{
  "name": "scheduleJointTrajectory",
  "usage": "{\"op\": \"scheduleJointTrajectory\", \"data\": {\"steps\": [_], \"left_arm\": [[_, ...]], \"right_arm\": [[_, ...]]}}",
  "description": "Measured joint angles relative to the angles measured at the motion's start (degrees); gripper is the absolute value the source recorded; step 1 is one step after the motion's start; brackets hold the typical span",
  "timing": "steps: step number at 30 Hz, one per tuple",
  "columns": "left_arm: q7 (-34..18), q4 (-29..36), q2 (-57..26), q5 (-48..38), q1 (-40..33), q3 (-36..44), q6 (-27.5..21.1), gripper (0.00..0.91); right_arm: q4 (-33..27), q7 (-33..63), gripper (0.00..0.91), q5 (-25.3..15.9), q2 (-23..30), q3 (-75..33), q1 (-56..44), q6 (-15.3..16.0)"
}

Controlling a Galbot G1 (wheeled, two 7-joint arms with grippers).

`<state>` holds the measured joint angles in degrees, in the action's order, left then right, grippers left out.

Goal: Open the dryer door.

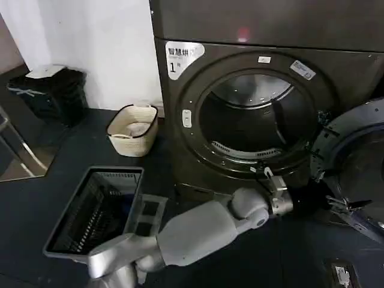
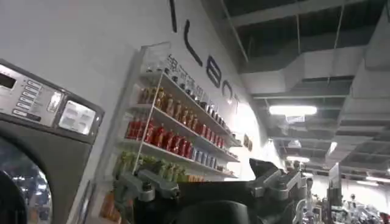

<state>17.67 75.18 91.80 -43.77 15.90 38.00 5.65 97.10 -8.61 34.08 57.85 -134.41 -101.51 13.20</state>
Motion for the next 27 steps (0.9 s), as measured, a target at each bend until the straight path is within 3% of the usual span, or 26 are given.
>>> {"op": "scheduleJointTrajectory", "data": {"steps": [7, 15, 27], "left_arm": [[0.18, 1.76, -4.84, -1.46, -0.16, 0.54, 3.40, 0.907], [-1.20, 4.71, -10.41, -1.49, 0.69, 0.23, 4.13, 0.907], [-4.06, 14.93, -24.10, -1.69, 0.73, 1.43, 9.21, 0.907]], "right_arm": [[0.09, -0.03, 0.907, -0.14, -0.35, 0.37, 0.41, -0.12], [0.38, -0.08, 0.907, -0.21, -0.39, 1.24, 1.12, -0.30], [2.07, 0.17, 0.907, -0.53, -0.68, 1.30, 2.33, -0.07]]}}
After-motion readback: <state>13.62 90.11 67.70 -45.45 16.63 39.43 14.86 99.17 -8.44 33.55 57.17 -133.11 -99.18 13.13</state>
